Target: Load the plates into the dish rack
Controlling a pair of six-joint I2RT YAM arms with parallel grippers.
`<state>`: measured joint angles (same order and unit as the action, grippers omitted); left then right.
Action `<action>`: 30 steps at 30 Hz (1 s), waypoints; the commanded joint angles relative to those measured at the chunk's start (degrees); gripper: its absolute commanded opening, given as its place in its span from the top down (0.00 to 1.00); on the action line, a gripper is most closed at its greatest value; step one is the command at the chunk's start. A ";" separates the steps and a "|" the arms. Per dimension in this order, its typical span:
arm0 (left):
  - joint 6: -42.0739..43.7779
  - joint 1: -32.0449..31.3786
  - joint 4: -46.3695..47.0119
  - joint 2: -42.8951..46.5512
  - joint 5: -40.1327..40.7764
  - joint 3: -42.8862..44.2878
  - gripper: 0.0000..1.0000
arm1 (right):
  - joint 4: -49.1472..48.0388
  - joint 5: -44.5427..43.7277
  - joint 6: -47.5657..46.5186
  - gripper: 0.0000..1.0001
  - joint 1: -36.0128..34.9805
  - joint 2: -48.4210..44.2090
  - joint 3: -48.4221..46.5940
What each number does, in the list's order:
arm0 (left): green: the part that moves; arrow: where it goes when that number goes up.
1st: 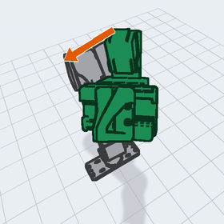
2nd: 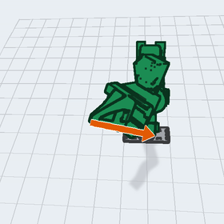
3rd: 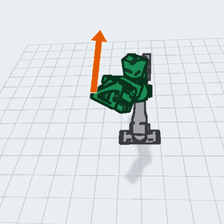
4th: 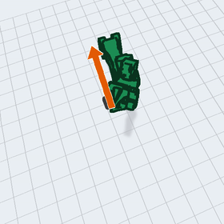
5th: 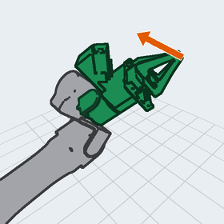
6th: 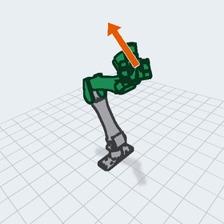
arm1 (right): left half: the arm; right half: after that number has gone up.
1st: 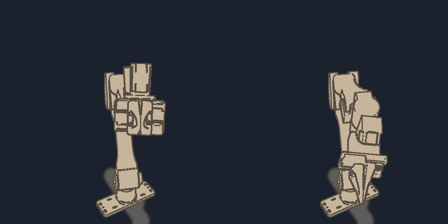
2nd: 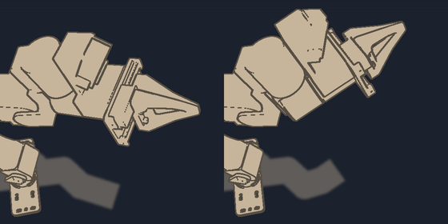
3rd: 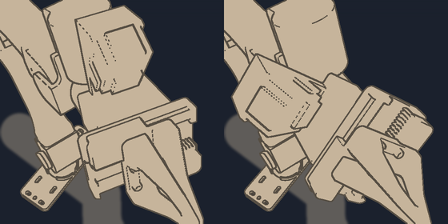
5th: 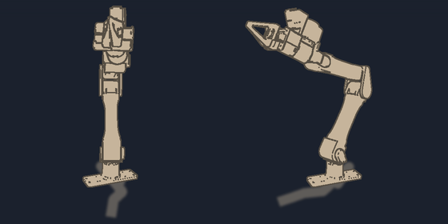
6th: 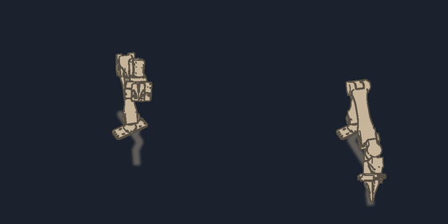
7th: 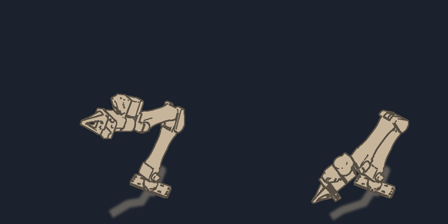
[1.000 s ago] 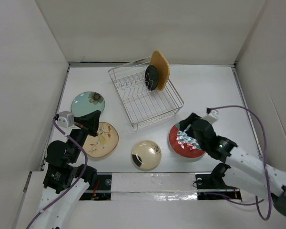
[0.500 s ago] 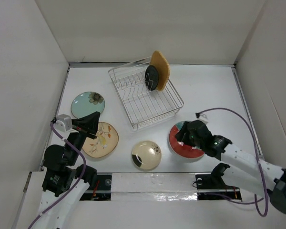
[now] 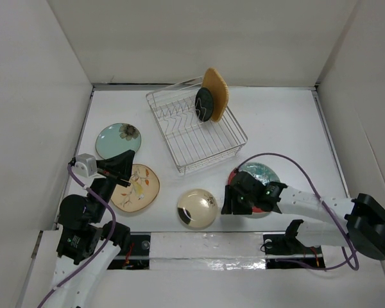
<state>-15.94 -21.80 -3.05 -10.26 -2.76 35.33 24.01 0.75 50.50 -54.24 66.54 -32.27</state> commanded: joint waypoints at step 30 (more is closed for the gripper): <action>-0.05 -0.35 2.43 0.95 -0.57 0.53 0.96 | -9.00 -16.11 -1.90 0.37 53.96 -28.10 8.71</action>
<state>-15.94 -21.80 -3.07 -10.22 -2.79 35.33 12.93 -8.43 47.27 -3.22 48.31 -24.62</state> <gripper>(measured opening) 0.040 0.633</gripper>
